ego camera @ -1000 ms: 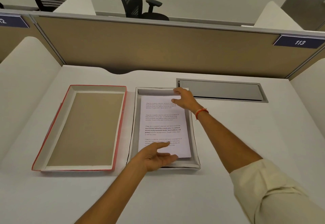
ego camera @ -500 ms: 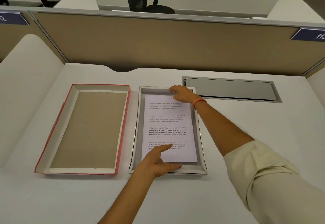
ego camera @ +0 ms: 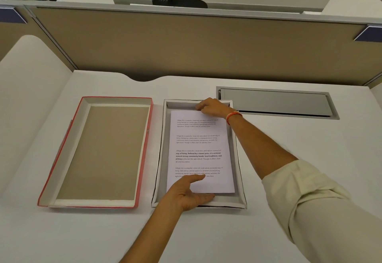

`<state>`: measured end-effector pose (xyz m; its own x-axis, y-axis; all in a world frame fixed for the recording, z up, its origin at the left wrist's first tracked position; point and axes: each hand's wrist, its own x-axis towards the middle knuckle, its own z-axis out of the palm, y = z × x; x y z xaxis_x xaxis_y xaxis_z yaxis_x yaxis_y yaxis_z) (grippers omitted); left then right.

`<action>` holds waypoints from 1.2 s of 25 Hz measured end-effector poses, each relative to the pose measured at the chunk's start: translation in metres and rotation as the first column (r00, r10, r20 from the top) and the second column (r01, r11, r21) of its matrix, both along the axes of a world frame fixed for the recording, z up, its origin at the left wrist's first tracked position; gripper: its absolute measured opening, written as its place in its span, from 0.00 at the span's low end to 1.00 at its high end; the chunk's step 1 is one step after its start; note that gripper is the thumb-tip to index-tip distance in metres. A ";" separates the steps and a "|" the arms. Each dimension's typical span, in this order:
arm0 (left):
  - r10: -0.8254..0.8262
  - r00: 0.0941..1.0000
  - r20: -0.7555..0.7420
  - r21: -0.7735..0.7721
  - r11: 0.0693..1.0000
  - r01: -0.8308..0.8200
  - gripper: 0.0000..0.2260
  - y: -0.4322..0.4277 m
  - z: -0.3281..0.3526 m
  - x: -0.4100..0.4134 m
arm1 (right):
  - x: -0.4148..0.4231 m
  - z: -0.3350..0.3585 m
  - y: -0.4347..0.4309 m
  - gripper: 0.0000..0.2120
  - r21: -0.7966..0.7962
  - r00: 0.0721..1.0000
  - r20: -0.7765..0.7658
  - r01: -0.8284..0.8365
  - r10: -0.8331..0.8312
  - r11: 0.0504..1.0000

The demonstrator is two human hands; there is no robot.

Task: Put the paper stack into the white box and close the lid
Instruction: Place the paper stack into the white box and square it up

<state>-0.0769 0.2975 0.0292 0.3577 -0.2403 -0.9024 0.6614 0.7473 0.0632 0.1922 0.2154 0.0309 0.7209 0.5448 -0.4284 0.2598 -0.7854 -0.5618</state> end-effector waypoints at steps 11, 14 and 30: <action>0.023 0.999 -0.042 -0.020 1.000 -0.024 0.25 0.002 -0.007 0.001 | -0.003 -0.003 0.001 0.17 0.008 0.999 -0.010 0.048 -0.048 0.999; 0.009 0.999 -0.051 -0.034 0.999 -0.010 0.20 0.003 -0.007 0.001 | -0.004 -0.002 0.002 0.18 -0.006 0.999 -0.007 0.043 -0.043 0.999; -0.007 1.000 0.019 -0.061 0.998 0.008 0.19 0.007 -0.007 -0.002 | -0.010 0.001 0.004 0.18 -0.045 0.999 0.033 0.002 -0.001 0.999</action>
